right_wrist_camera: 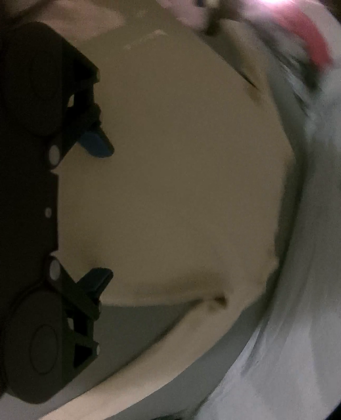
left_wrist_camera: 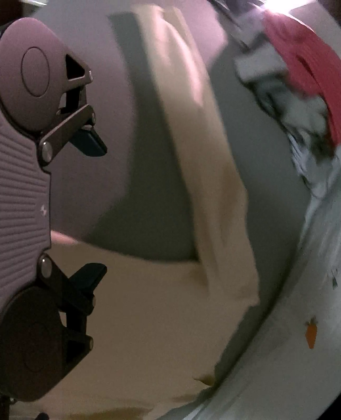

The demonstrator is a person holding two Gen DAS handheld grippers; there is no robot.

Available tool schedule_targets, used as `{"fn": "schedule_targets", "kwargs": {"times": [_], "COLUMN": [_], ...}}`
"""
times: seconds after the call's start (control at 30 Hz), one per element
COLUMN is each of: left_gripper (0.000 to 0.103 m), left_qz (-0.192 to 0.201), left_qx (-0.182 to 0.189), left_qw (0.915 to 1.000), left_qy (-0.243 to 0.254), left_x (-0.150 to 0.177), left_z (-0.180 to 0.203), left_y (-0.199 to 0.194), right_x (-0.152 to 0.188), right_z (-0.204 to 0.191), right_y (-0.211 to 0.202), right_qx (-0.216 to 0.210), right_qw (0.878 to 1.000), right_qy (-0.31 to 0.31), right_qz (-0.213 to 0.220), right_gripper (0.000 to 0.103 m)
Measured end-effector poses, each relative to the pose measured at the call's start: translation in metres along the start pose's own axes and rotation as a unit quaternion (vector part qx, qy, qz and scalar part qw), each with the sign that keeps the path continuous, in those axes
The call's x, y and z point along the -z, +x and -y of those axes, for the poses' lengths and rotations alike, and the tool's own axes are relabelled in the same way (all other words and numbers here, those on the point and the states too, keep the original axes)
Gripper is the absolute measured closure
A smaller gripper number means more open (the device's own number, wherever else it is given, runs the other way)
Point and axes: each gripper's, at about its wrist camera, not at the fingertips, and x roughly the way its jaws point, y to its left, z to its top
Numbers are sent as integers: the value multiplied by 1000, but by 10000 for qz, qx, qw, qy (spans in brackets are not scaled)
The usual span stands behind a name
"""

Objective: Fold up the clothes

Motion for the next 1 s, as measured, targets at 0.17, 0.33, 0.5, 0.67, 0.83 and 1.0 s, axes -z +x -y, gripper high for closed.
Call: {"fn": "schedule_targets", "kwargs": {"times": [0.17,0.33,0.5,0.67,0.83,1.0], "left_gripper": [12,12,10,10,6,15], "left_qz": [96,414,624,462,409,735], "left_qx": [-82,-392,-738,-717,-630,-500], "left_qw": [9999,9982,9917,9903,9947,9959], "left_qy": [19,-183,-852,-1099,-702,-156], "left_x": [17,2,-18,-44,-56,-47], "left_z": [-40,-100,-177,-241,-269,-257], "left_y": [-18,-33,-24,-3,17,16], "right_x": [-4,-10,-22,-24,-24,-19], "right_z": [-24,-48,-92,-139,-159,-164], "right_y": [-4,-16,-19,-5,0,1], "right_qx": [441,628,547,196,310,426], "right_qw": [9990,9954,9937,9938,9898,9845], "right_qy": [48,720,864,1082,1387,1701], "right_qz": [24,101,459,182,43,10], "right_gripper": [6,5,2,0,0,0]}}
